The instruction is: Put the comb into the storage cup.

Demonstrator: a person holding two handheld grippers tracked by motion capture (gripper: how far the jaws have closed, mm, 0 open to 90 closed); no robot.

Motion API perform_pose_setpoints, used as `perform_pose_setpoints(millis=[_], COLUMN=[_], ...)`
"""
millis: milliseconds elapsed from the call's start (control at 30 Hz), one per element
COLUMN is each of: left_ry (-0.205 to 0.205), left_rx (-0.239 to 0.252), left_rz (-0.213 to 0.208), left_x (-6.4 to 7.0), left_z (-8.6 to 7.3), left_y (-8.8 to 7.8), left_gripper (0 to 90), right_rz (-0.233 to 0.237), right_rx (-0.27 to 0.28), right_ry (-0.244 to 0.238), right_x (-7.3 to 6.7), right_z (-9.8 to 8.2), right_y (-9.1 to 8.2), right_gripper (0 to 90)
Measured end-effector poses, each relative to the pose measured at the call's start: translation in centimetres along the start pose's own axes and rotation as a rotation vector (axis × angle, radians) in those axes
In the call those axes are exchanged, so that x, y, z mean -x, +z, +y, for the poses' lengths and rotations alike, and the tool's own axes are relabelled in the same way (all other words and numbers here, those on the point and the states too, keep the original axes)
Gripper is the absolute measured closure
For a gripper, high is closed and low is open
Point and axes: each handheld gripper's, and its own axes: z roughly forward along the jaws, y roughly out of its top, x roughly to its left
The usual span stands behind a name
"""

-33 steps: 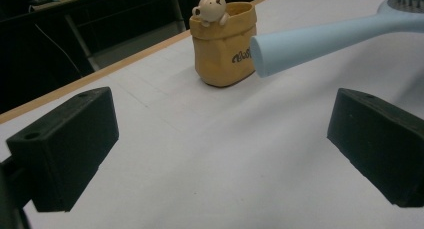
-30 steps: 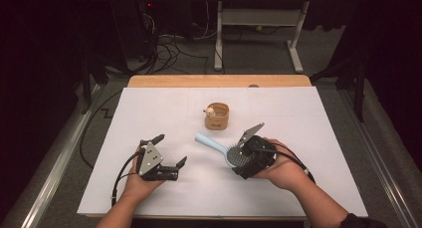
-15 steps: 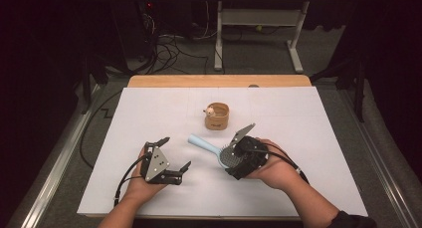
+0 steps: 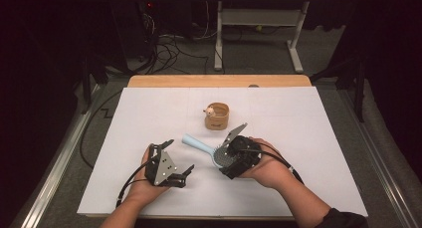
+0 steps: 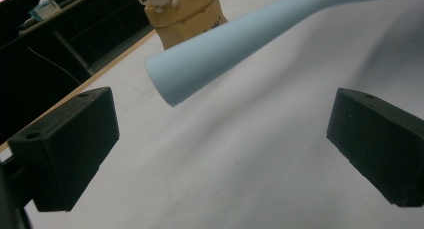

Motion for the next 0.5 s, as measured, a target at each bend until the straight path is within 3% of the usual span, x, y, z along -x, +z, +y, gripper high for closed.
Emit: perform_pose_setpoints(millis=[167,500], left_ry=[0.058,0.193], left_rx=[-0.035,-0.117], left_rz=[0.027,0.122], left_x=[0.5,1.6], left_z=[0.1,0.5], left_y=[0.2,0.7], left_gripper=[0.9,0.9], right_rz=[-0.005,-0.01], right_rx=[0.006,0.007], right_ry=[-0.007,-0.014], right_x=[-0.2,-0.2], right_z=[0.6,0.9], right_y=[-0.2,0.0], right_gripper=[20.8,20.8])
